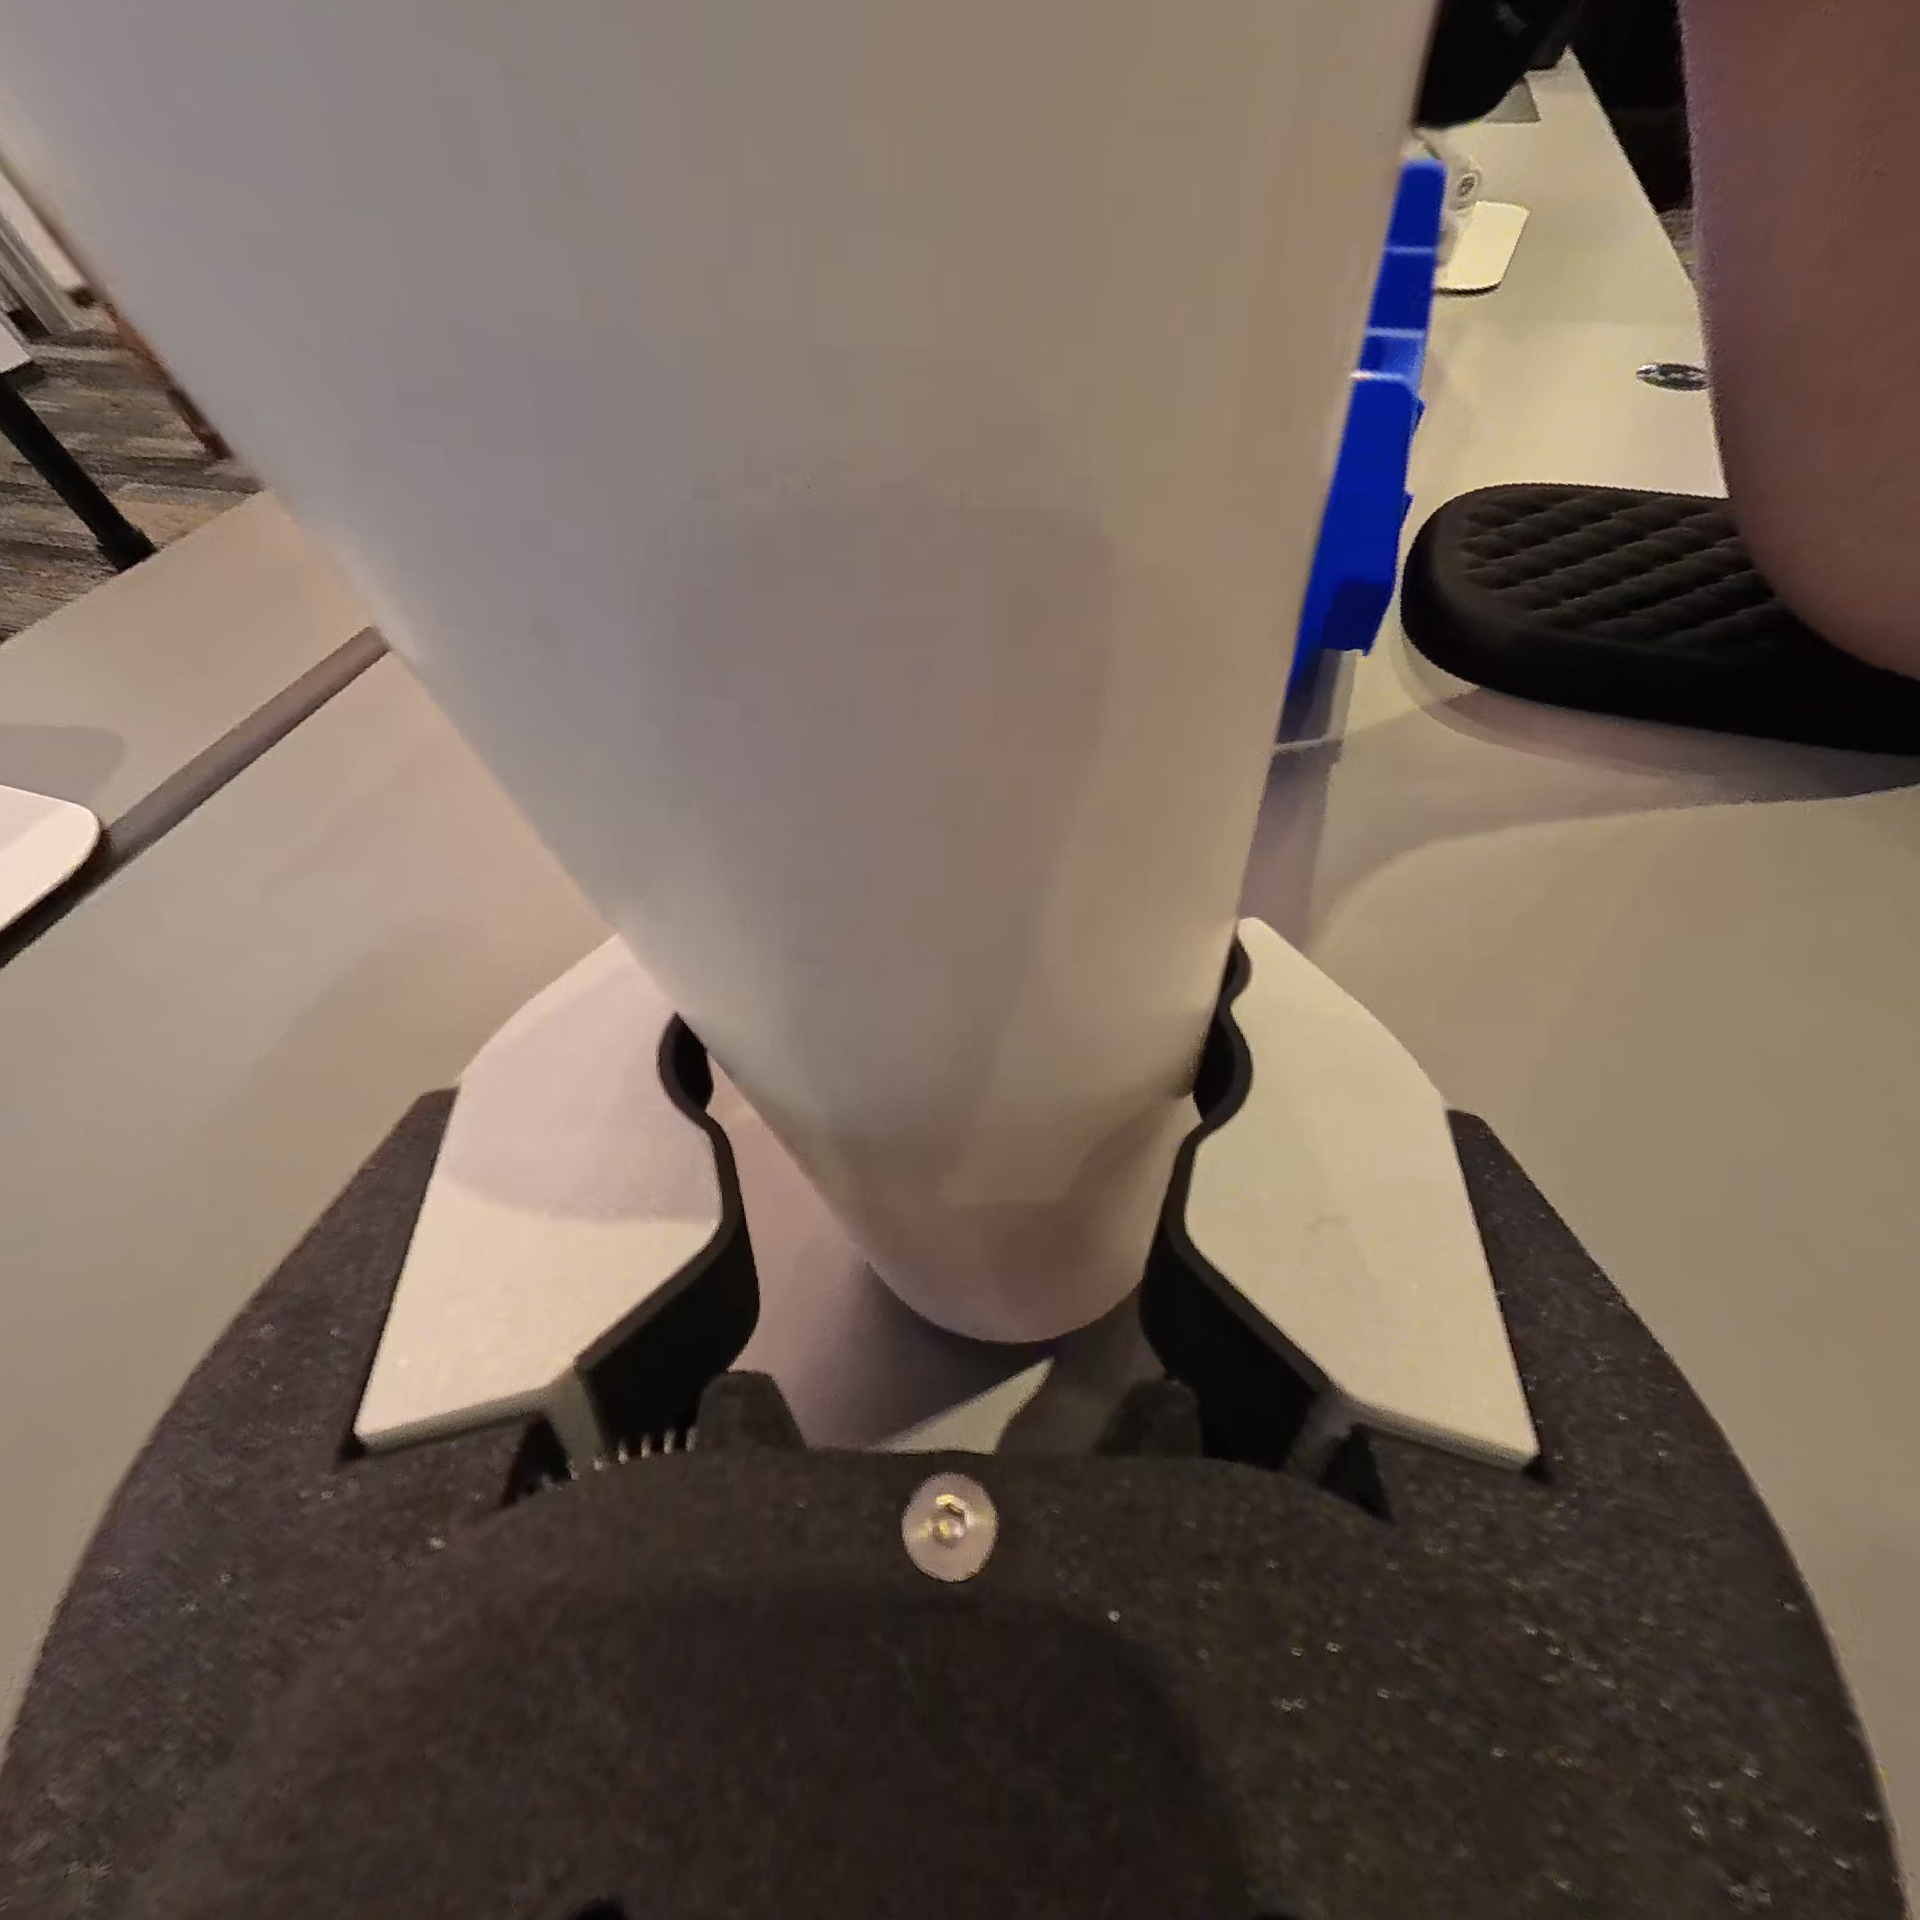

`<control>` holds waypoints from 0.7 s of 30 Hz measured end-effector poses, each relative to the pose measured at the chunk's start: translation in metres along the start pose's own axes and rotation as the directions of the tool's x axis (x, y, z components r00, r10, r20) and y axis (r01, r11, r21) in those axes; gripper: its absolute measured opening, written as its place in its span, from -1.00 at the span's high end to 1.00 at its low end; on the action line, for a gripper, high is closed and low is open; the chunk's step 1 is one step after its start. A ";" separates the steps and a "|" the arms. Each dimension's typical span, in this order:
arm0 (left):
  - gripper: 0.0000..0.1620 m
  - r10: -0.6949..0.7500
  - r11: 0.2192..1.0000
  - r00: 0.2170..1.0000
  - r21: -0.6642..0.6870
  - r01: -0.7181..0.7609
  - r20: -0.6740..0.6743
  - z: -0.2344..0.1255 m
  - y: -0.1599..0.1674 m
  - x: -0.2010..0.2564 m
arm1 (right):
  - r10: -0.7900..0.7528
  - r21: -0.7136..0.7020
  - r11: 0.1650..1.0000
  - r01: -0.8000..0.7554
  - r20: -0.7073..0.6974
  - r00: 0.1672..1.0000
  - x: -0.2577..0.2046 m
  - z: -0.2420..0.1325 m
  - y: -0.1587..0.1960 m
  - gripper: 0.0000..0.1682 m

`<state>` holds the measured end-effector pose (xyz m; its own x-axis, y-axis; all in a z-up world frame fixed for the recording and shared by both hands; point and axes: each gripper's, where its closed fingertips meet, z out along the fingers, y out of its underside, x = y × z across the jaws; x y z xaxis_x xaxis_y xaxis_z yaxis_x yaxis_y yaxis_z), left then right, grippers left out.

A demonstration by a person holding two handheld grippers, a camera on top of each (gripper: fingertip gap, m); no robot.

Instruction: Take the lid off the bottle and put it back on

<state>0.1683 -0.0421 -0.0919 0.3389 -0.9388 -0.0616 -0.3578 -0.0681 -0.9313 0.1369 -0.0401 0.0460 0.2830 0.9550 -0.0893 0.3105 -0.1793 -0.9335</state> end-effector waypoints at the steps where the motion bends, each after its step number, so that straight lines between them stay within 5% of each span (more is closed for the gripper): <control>1: -0.15 -0.011 1.000 1.000 -0.006 0.011 -0.018 0.000 0.000 0.003 | 0.012 -0.001 1.000 -0.012 0.006 1.000 0.000 -0.001 0.000 0.20; 11: -0.14 -0.123 0.991 0.980 -0.078 0.112 -0.155 -0.002 -0.003 0.020 | 0.259 0.004 0.965 -0.261 0.116 0.959 0.011 -0.001 0.007 0.13; 21: -0.14 -0.043 0.997 0.996 -0.072 0.037 -0.072 -0.001 0.001 0.009 | 0.091 -0.057 0.994 -0.088 0.050 0.995 0.002 0.006 0.012 0.08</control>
<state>0.1699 -0.0506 -0.0928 0.2901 -0.9570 0.0043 -0.4067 -0.1274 -0.9046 0.1361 -0.0390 0.0321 0.2645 0.9452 -0.1913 0.3358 -0.2762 -0.9005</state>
